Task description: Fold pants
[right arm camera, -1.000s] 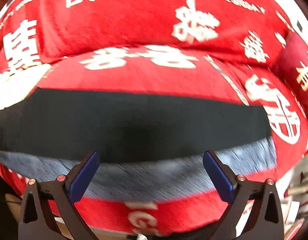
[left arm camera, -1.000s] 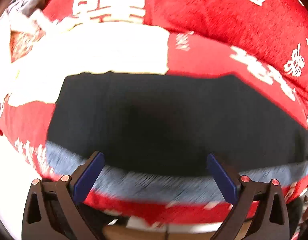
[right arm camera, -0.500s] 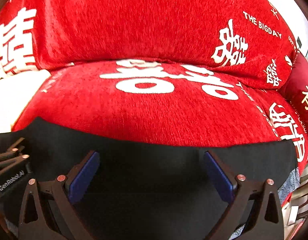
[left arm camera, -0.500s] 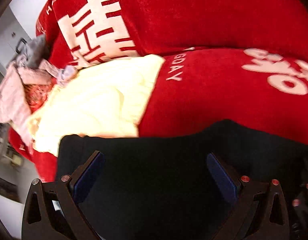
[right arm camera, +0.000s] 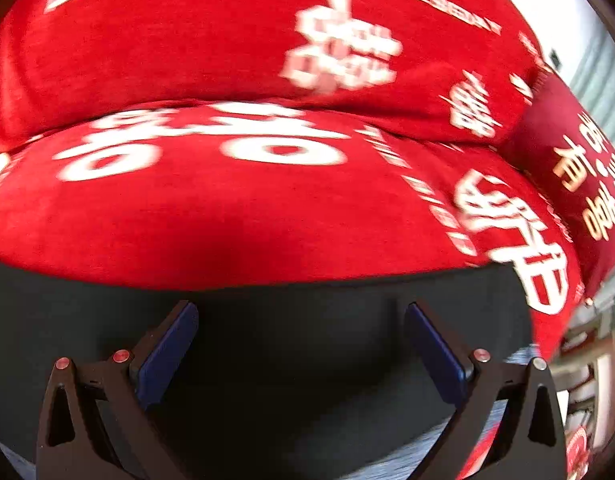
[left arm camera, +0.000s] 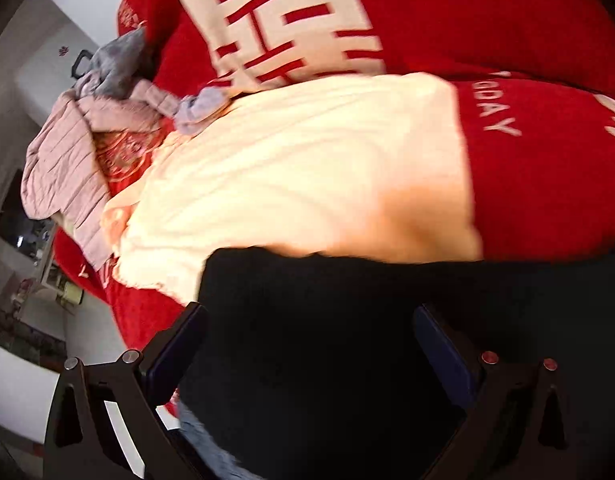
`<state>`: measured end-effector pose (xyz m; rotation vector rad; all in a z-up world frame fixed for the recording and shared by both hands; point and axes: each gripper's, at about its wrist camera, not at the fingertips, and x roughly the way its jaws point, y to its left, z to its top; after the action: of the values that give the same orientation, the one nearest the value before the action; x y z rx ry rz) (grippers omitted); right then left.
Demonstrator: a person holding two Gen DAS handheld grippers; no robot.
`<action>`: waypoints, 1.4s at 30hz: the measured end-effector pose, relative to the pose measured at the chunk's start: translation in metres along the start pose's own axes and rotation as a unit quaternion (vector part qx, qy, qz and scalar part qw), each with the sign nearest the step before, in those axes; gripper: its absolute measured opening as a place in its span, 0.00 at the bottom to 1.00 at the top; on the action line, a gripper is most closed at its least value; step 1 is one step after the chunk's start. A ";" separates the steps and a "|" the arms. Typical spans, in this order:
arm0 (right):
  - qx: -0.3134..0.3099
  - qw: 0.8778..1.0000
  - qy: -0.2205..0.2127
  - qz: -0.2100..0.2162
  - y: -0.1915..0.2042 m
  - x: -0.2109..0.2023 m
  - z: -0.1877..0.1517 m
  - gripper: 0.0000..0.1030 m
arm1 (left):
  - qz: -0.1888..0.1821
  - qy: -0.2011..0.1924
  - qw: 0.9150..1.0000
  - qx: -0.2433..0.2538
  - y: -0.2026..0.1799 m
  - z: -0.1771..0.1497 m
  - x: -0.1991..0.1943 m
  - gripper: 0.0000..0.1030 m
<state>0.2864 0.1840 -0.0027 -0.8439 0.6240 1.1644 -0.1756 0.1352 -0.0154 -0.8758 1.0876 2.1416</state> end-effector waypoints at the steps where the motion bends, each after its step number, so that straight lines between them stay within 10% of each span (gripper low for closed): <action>1: 0.008 1.000 0.004 -0.013 -0.015 0.004 0.000 1.00 | 0.005 0.003 1.000 -0.004 0.007 -0.002 0.004 1.00; 9: 0.102 0.993 0.043 -0.034 -0.129 0.027 -0.021 1.00 | -0.020 0.059 0.995 -0.073 0.060 -0.007 0.033 1.00; 12: 0.153 0.987 0.040 0.043 -0.163 0.004 -0.041 1.00 | -0.032 0.065 0.994 -0.076 0.060 -0.013 0.013 1.00; 15: 0.199 0.971 0.030 0.127 -0.186 -0.020 -0.079 1.00 | -0.126 0.065 0.988 -0.057 0.037 -0.032 -0.028 1.00; 19: 0.247 0.946 0.043 0.204 -0.198 -0.018 -0.130 1.00 | -0.266 0.078 0.959 0.062 -0.050 -0.069 -0.101 1.00; 25: 0.217 0.935 0.019 0.281 -0.178 -0.012 -0.142 0.93 | -0.357 0.057 0.910 0.202 -0.169 -0.108 -0.198 1.00; 42: 0.190 0.922 0.000 0.337 -0.169 0.013 -0.101 0.88 | -0.318 0.051 0.927 0.190 -0.261 -0.100 -0.212 1.00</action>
<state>0.4516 0.0792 -0.0280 -0.2861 1.1526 1.5844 0.1751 0.1406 -0.0205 -0.9877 1.0381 1.3131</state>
